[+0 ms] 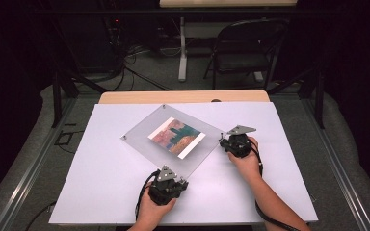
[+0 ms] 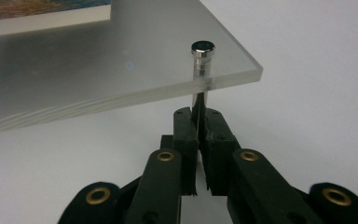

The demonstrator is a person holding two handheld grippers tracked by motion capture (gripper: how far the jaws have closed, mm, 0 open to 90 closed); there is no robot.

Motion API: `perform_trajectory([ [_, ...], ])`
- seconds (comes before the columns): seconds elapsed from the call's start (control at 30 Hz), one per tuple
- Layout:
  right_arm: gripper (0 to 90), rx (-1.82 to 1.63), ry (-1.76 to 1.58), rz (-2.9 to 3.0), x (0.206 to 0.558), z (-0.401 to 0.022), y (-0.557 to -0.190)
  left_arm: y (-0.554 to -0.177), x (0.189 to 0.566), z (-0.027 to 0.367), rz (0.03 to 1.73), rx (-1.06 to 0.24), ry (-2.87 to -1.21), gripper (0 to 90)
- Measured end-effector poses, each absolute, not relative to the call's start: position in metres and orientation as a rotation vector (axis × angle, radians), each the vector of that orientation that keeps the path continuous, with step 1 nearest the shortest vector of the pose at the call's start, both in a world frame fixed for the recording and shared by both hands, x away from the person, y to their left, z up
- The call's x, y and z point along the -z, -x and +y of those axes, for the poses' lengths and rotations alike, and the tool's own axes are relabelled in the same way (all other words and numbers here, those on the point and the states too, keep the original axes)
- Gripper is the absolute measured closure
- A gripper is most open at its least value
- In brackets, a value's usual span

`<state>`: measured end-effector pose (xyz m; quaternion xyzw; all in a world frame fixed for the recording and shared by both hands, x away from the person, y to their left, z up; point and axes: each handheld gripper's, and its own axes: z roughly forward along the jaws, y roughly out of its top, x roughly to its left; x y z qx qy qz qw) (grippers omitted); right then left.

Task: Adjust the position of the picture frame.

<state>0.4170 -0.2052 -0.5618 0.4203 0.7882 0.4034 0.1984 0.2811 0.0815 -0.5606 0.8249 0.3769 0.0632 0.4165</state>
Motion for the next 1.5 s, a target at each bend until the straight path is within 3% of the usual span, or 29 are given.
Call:
perform_trajectory([
  [0.7,85.9,-1.205,-1.122,2.218,0.538,-0.209,-0.391,-0.289,0.539,0.124,1.001,-0.132,-1.967,85.4],
  [1.2,84.7,-1.302,-1.110,2.309,0.522,-0.189,-0.328,-0.320,0.531,0.183,1.162,-0.231,-1.881,85.2],
  [1.5,85.7,-1.274,-1.126,2.322,0.533,-0.185,-0.322,-0.322,0.538,0.178,1.173,-0.233,-1.897,85.1],
])
